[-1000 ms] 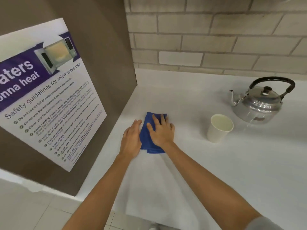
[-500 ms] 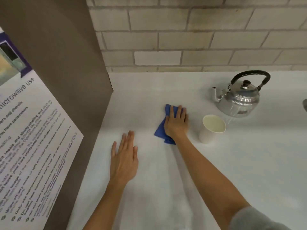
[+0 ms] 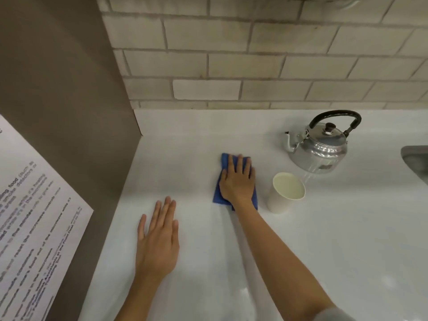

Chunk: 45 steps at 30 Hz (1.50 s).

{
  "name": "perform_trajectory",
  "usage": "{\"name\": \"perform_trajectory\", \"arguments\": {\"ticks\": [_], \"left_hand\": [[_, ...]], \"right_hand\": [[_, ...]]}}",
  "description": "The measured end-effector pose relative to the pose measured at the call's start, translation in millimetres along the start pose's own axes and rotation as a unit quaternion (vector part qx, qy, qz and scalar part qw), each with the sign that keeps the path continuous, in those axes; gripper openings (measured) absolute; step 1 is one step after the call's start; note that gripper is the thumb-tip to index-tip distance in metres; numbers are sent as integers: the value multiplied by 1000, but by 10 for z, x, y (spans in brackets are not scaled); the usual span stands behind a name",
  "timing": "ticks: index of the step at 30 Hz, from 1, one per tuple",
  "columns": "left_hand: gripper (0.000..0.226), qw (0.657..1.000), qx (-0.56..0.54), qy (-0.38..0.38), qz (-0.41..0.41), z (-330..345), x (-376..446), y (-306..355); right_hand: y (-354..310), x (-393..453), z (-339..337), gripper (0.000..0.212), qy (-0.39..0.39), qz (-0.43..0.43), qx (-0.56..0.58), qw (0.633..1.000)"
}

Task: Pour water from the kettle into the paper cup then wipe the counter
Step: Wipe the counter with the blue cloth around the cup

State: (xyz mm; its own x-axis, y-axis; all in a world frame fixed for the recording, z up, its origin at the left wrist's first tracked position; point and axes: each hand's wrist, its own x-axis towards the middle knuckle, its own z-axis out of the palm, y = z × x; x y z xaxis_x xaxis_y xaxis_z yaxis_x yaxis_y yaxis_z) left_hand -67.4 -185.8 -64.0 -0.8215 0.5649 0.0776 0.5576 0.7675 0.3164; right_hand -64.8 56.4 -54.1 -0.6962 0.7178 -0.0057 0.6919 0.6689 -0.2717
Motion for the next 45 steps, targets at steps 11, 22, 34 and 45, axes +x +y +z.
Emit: {"name": "perform_trajectory", "arguments": {"ticks": [11, 22, 34, 45], "left_hand": [[63, 1000, 7, 9, 1, -33, -11, 20], [35, 973, -195, 116, -29, -263, -219, -41], [43, 981, -185, 38, -38, -302, -1166, 167], [46, 971, -237, -1, -9, -224, -1093, 524]], "right_hand": [[46, -893, 141, 55, -25, -237, 4, 971], [-418, -1612, 181, 55, -51, -294, 19, 954], [-116, -2115, 24, 55, -62, -288, -4, 956], [710, -2015, -320, 55, -30, -132, -23, 991]]}}
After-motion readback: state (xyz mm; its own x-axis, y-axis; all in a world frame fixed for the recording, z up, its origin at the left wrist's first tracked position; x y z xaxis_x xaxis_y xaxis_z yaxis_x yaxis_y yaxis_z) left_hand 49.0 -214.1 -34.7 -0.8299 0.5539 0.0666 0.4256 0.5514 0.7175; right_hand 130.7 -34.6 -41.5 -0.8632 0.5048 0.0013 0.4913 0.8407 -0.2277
